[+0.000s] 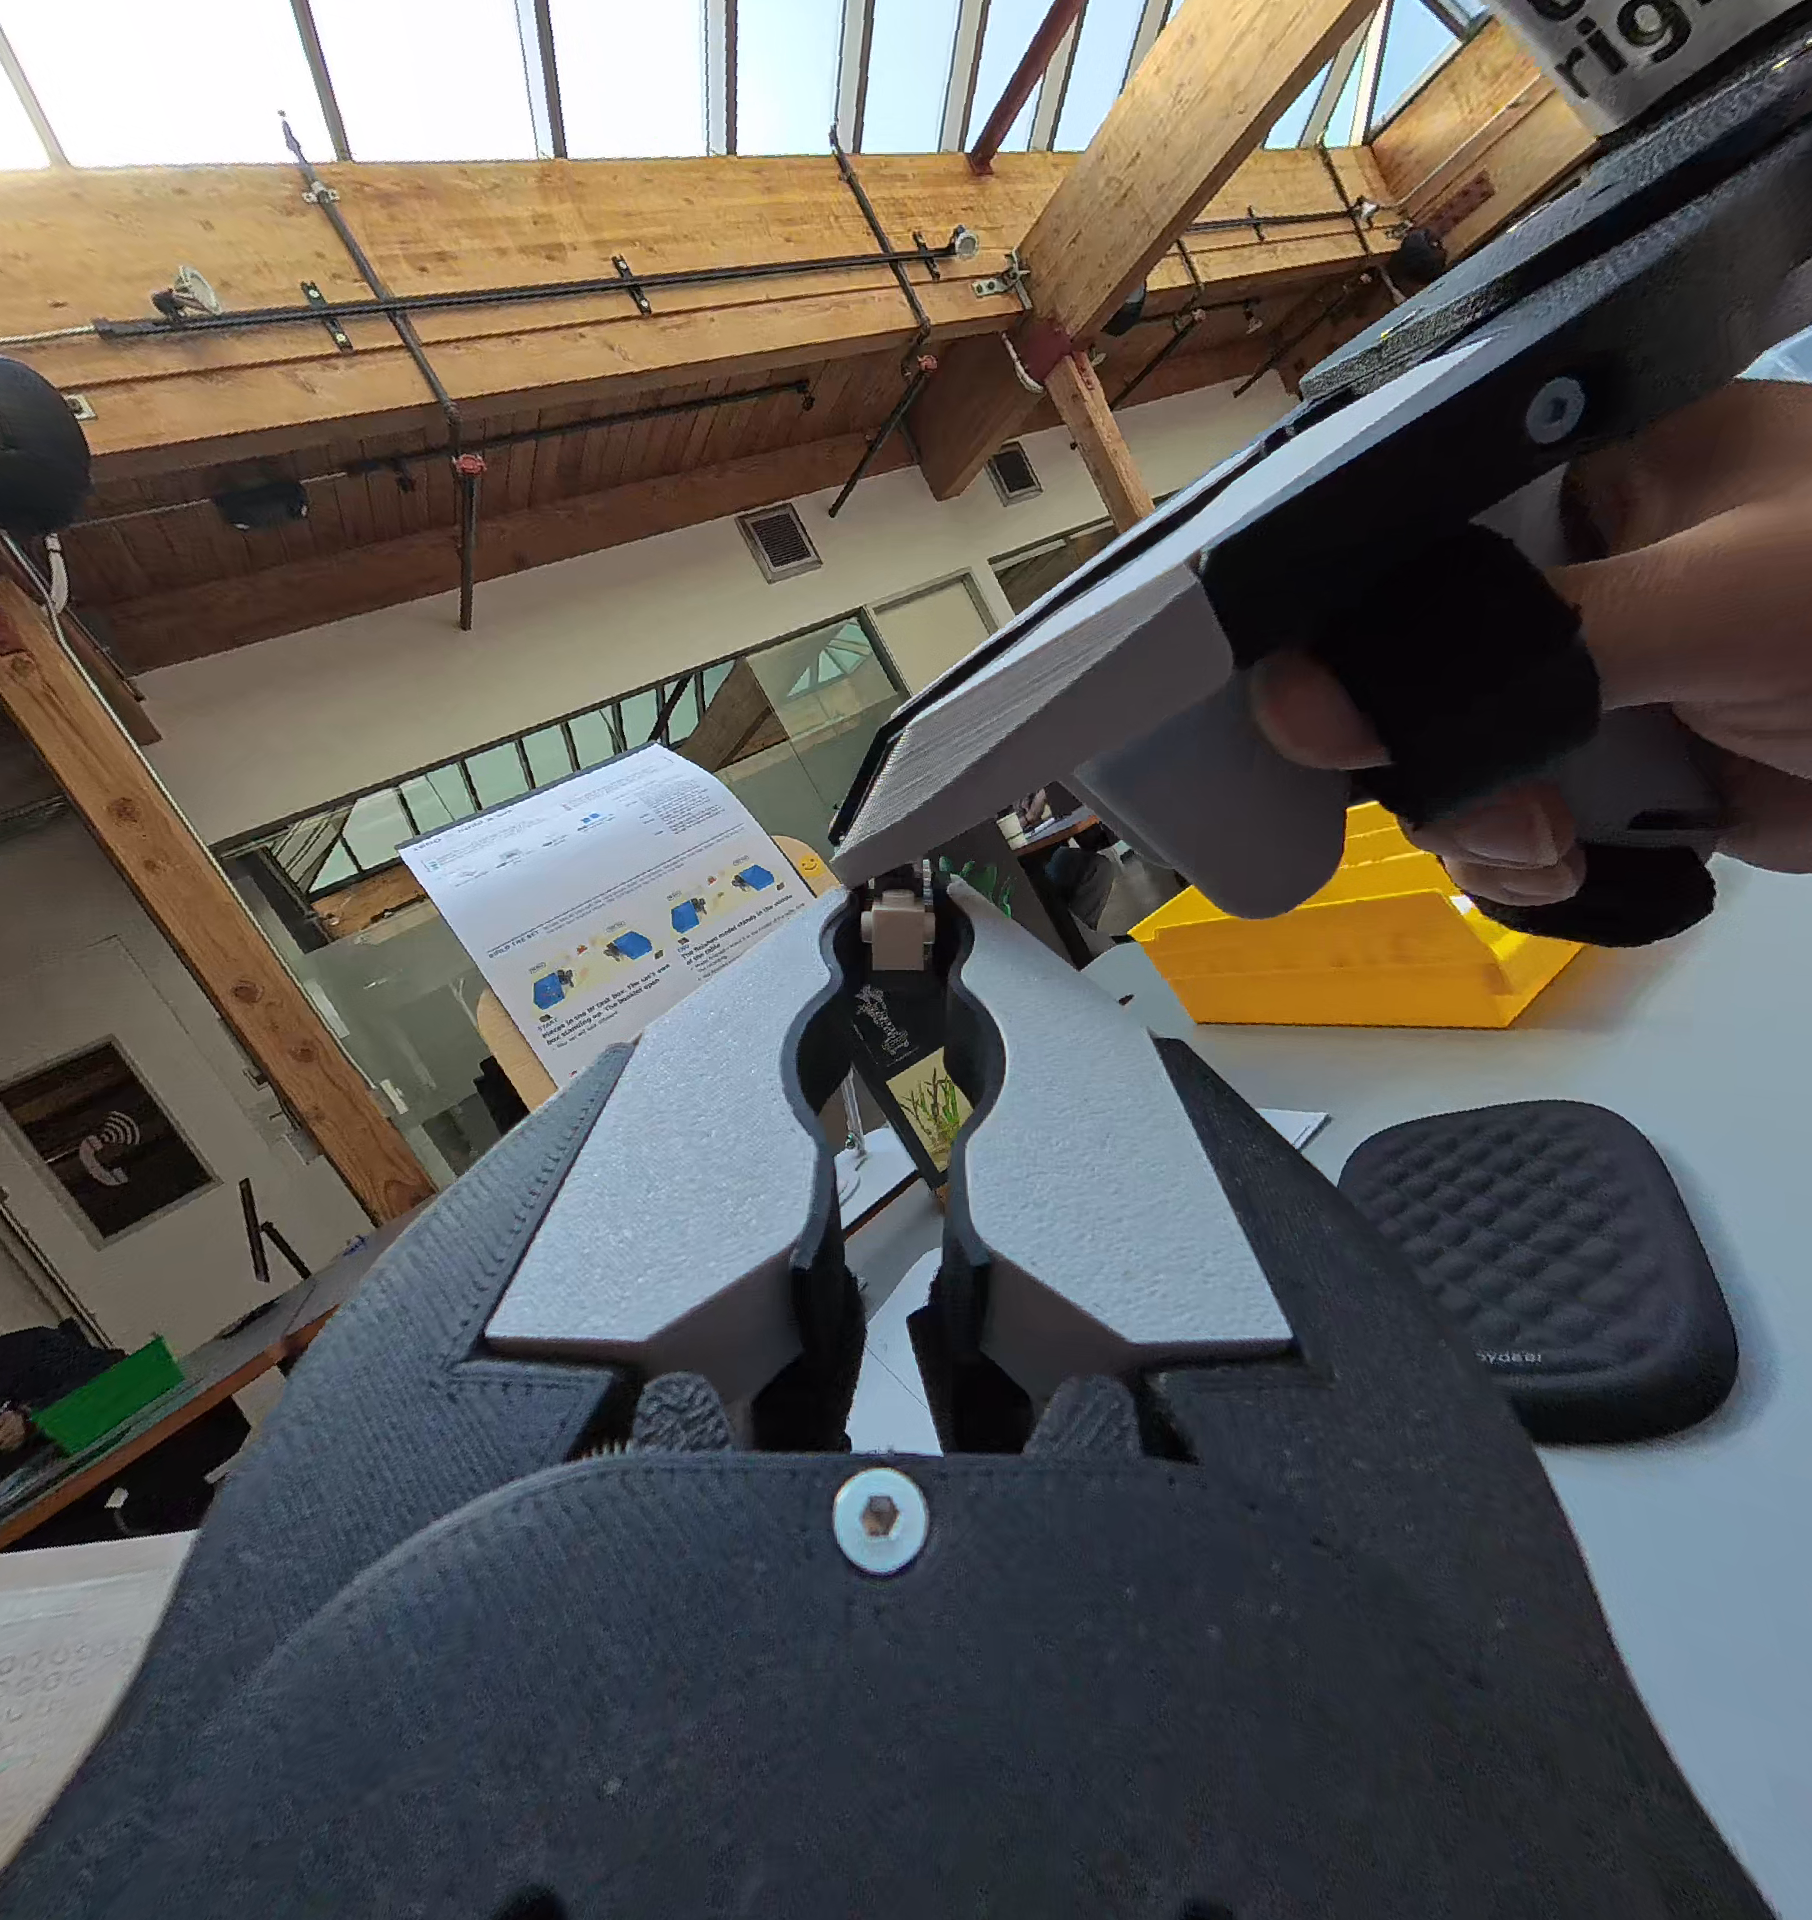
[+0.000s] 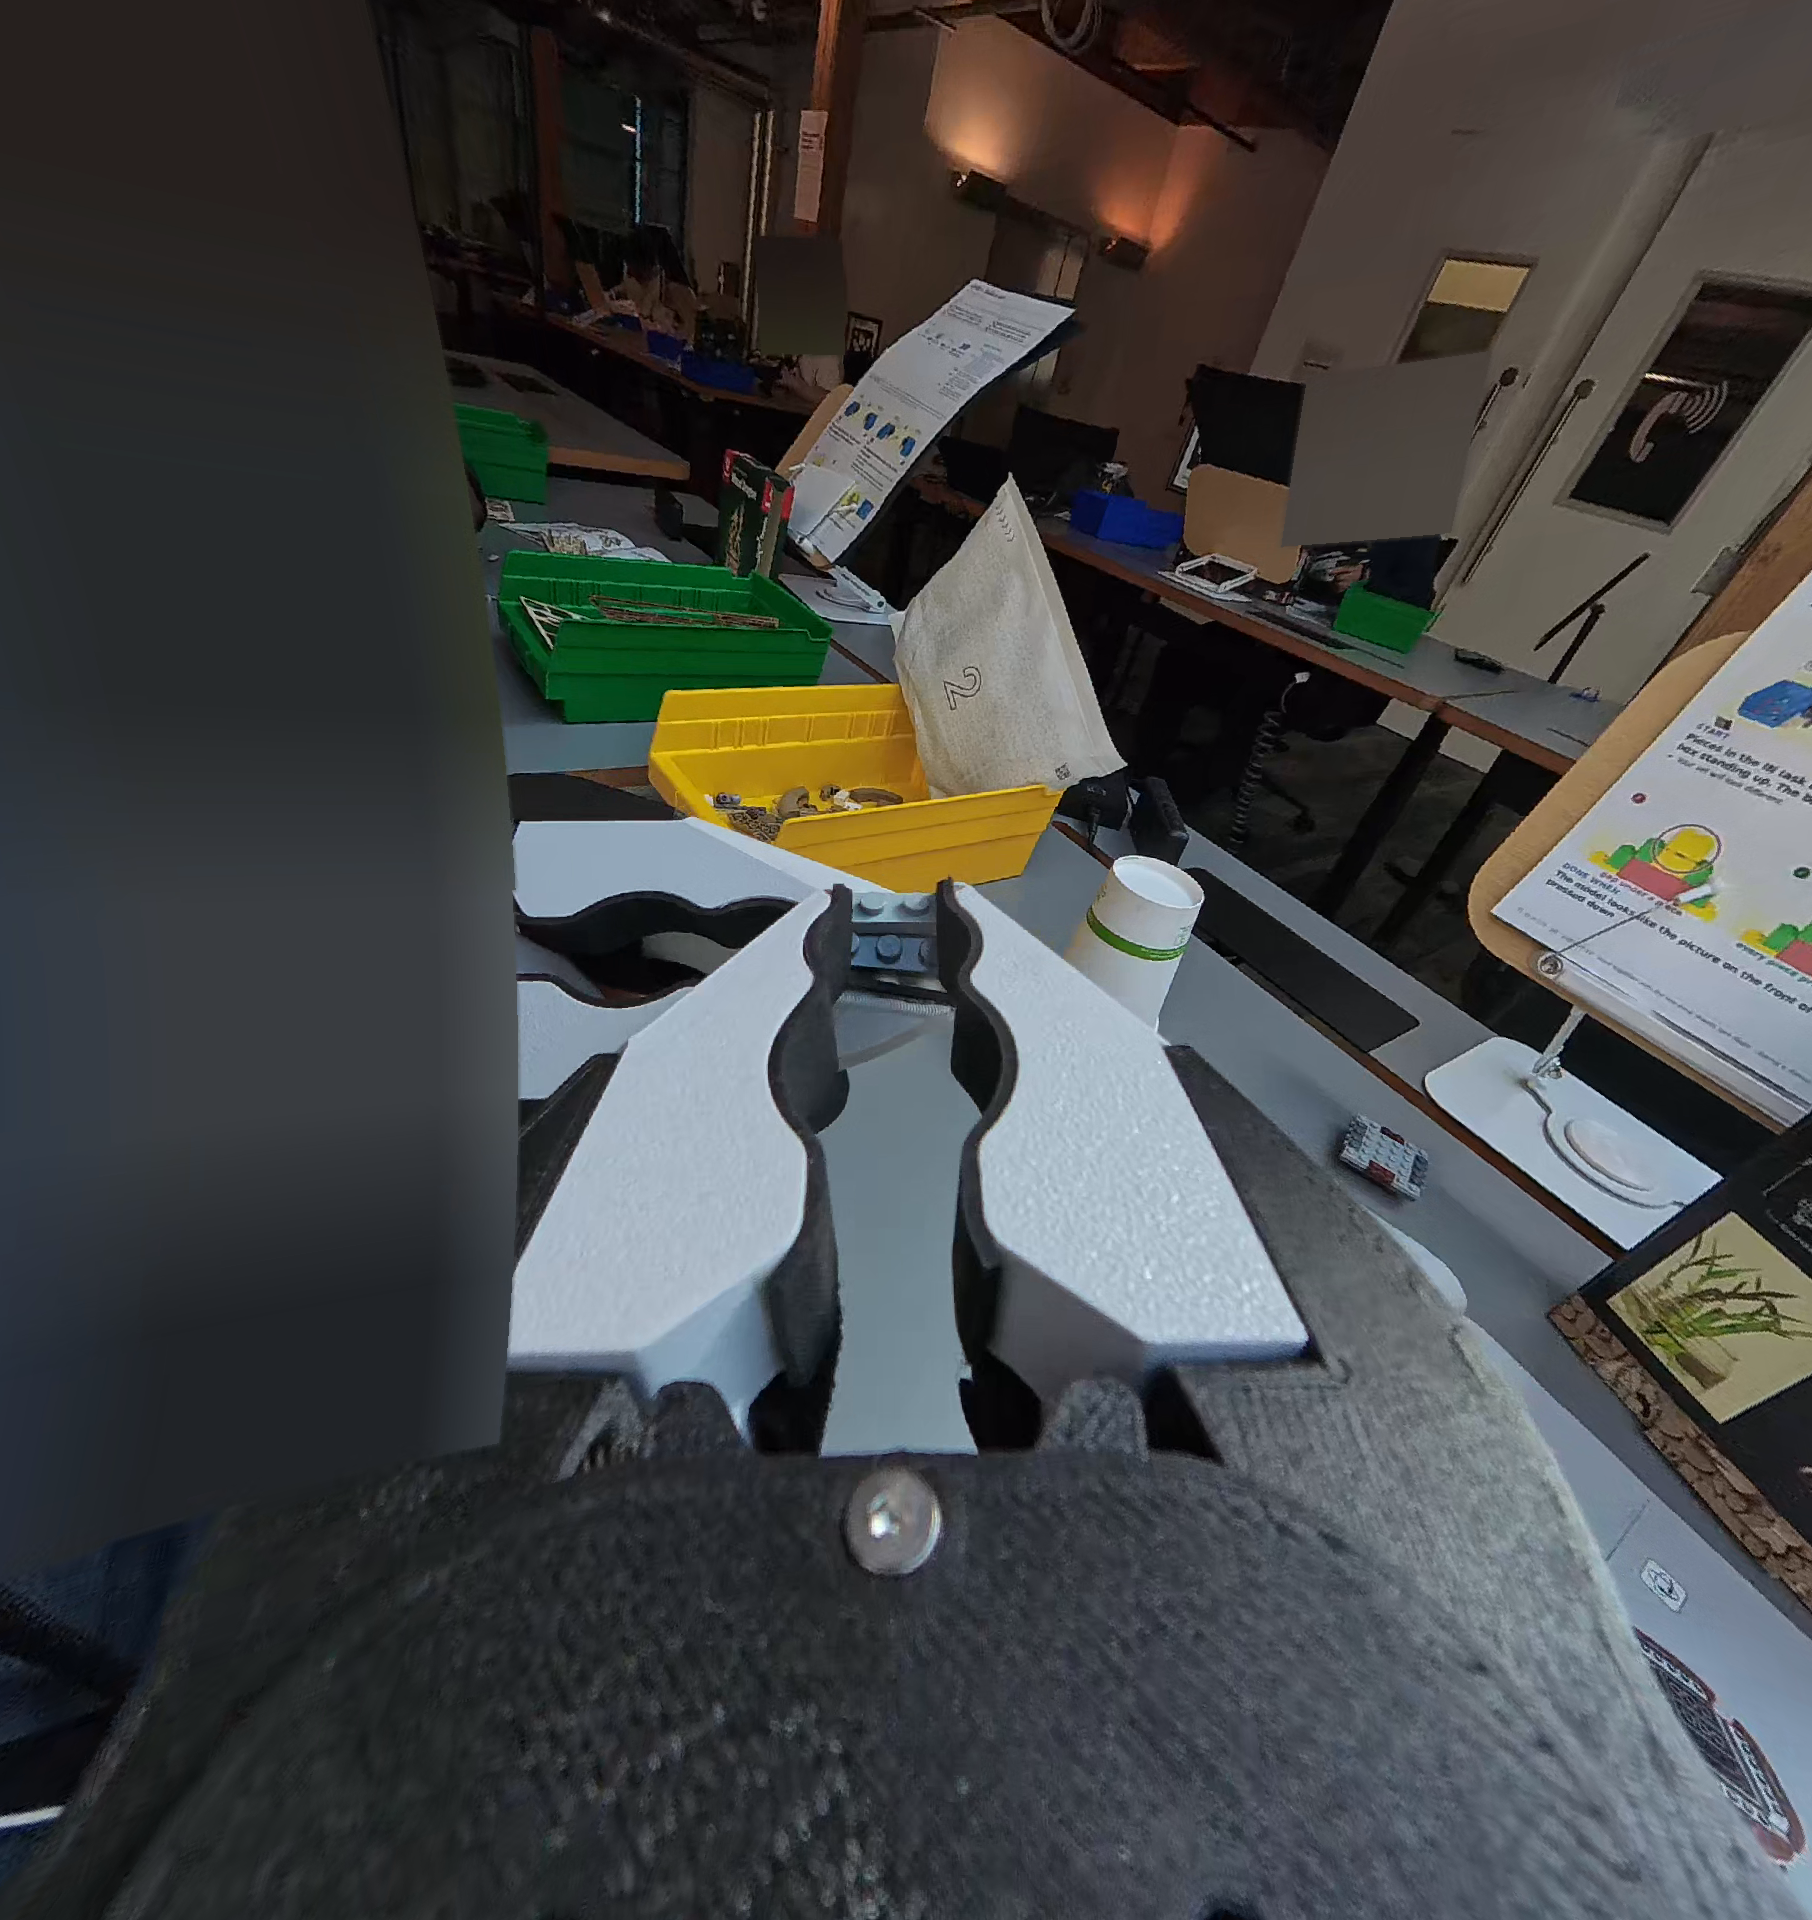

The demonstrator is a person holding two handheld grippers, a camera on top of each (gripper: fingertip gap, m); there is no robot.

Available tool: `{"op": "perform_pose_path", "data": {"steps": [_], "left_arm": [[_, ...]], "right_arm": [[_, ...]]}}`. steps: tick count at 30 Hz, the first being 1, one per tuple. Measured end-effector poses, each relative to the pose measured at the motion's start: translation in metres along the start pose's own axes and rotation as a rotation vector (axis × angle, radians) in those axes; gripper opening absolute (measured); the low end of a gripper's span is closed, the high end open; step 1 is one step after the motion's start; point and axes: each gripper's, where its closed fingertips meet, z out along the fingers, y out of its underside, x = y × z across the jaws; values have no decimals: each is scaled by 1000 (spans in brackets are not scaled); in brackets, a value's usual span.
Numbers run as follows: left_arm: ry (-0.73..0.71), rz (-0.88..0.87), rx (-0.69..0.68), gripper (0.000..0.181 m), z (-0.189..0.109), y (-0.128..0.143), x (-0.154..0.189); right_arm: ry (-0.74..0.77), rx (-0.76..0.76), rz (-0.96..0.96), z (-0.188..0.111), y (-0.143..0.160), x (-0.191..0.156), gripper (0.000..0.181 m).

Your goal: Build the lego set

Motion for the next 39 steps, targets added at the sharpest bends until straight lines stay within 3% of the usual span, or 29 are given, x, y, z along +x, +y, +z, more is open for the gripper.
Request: {"op": "perform_pose_path", "data": {"steps": [5,14,26,39], "left_arm": [[8,-69,3,9,0,-1,-1],[-7,-135,3,8,0,0,-6],[-17,-349,-141,9,14,29,-12],[-20,-401,-171,9,21,38,-22]], "right_arm": [[-8,63,28,-7,-11,1,15],[-21,59,80,-1,-2,5,15],[-23,-117,249,19,17,26,15],[2,-134,270,30,17,35,16]]}}
